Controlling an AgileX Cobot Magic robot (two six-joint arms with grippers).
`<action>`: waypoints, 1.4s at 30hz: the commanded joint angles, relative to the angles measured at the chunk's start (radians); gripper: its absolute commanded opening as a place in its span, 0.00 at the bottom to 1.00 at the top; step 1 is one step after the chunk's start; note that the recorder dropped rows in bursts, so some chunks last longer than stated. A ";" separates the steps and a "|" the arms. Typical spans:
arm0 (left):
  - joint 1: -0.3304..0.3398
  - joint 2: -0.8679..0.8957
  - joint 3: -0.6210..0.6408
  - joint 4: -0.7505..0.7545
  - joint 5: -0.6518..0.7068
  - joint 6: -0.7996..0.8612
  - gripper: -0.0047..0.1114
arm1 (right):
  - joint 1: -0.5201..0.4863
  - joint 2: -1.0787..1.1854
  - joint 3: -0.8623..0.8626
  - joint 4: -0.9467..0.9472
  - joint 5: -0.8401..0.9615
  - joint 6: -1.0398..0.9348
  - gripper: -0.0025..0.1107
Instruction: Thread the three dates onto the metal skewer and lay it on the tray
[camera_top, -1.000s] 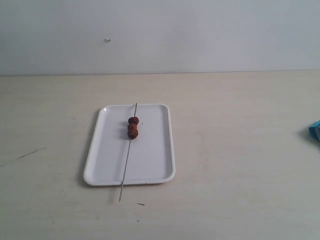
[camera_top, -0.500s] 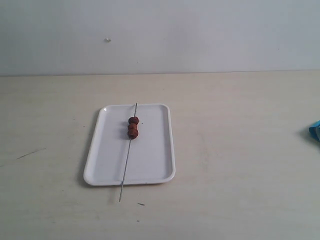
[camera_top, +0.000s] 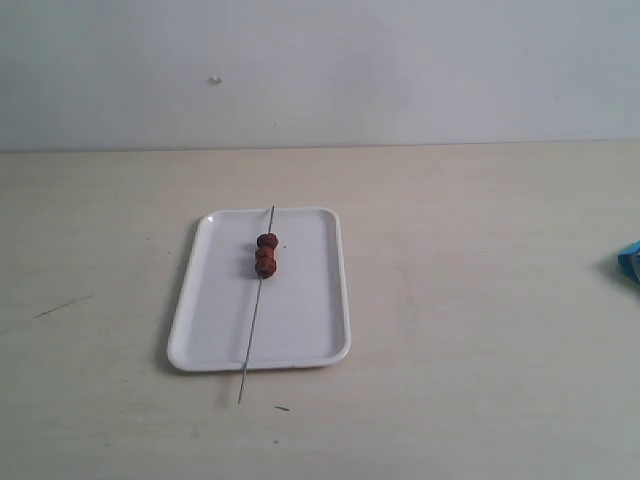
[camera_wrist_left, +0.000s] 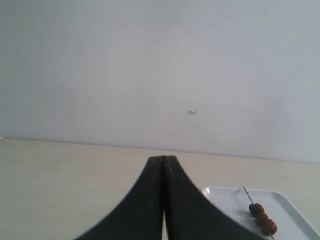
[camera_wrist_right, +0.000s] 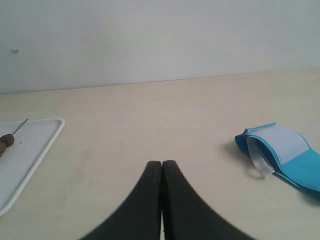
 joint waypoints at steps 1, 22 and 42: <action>0.001 -0.007 0.003 0.560 0.046 -0.569 0.04 | -0.006 -0.007 0.004 -0.007 -0.001 0.000 0.02; 0.001 -0.007 0.003 0.857 0.347 -0.704 0.04 | -0.006 -0.007 0.004 -0.007 -0.001 0.000 0.02; 0.001 -0.007 0.003 0.857 0.347 -0.704 0.04 | -0.006 -0.007 0.004 -0.007 -0.001 0.000 0.02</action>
